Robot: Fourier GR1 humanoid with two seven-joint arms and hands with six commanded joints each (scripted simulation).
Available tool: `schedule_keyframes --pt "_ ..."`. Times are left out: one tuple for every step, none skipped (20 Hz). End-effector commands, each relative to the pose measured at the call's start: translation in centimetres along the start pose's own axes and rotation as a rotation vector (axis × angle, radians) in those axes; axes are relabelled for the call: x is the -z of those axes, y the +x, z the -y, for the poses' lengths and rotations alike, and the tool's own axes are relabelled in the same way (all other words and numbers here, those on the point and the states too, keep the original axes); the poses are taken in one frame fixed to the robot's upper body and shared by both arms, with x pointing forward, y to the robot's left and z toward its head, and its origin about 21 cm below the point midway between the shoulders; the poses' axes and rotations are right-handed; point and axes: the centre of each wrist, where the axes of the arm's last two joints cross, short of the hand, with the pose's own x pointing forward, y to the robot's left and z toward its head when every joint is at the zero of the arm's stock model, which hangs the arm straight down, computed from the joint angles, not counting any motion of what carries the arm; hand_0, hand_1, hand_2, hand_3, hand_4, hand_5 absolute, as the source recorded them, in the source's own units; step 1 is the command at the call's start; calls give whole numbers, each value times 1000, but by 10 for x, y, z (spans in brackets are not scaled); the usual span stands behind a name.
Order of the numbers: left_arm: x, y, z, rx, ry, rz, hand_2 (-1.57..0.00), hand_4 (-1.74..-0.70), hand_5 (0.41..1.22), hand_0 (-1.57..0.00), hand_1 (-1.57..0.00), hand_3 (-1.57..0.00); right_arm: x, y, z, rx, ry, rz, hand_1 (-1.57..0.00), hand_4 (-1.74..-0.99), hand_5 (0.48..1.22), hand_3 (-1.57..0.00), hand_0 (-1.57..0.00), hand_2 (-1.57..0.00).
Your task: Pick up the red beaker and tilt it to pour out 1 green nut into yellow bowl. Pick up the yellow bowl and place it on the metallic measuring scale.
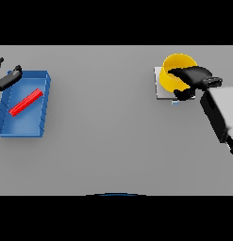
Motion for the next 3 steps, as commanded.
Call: schedule_keyframes --pt "0 2 0 8 2 -4 1 -834 759 1 1 1 -1 0 3 -3 5 -10 -99 -1401 798 -67 -101 -78" --pt "0 2 -2 7 6 -4 1 -833 760 1 1 1 -1 1 3 0 7 0 -79 -1395 787 -53 -80 -62" --pt "1 0 0 7 5 -1 1 -833 760 1 1 1 -3 1 3 -4 9 4 -63 -1390 779 -42 -64 -50"
